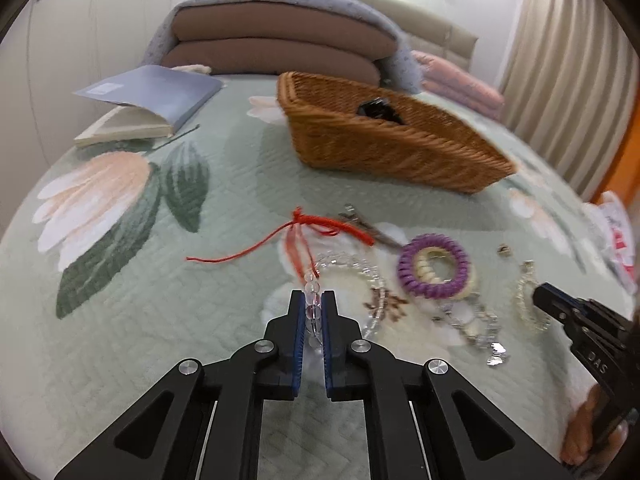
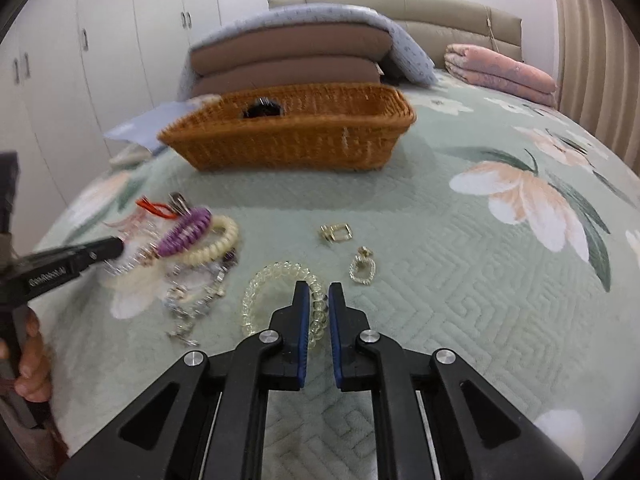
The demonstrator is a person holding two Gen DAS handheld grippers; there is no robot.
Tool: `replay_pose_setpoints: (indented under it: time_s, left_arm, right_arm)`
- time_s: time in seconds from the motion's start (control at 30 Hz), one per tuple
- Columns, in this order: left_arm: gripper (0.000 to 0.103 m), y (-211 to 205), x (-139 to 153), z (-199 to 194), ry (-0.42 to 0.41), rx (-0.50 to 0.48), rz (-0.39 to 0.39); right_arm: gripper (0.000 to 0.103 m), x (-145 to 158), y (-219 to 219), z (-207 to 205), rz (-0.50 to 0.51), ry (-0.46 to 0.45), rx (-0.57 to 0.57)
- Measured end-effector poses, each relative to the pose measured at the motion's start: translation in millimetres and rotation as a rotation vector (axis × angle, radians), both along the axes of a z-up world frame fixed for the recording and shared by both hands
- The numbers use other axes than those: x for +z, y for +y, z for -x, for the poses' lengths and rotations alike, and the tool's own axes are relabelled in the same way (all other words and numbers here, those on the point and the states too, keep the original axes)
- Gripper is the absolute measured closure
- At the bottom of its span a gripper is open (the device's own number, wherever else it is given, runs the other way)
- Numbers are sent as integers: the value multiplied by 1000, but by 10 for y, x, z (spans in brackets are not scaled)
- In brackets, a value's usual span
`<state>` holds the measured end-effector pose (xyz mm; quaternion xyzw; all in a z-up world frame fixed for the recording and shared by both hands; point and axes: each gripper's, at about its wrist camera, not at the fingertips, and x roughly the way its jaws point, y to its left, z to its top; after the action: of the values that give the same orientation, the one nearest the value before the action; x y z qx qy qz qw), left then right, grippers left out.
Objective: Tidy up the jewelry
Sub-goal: 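Grasp the clear bead bracelet with the left tool while the right tool grasps the clear coil hair tie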
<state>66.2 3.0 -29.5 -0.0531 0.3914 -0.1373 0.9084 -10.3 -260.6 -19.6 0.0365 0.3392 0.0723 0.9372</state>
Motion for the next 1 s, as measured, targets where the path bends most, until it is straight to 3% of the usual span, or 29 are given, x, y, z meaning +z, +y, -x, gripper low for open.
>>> replay_pose_setpoints:
  time_s: [0.4,0.6,1.0]
  left_arm:
    - [96,94,145,140,-75,-74,145]
    - [96,152,102,83,-44,-63,182]
    - [96,185,296,198,-121,-140,320]
  right_arm:
    - [92,59,-12,46,-31,-40,13]
    - [92,60,-8,63,-26,-45,10]
    - [92,112,-96,111,-72,-76,-2]
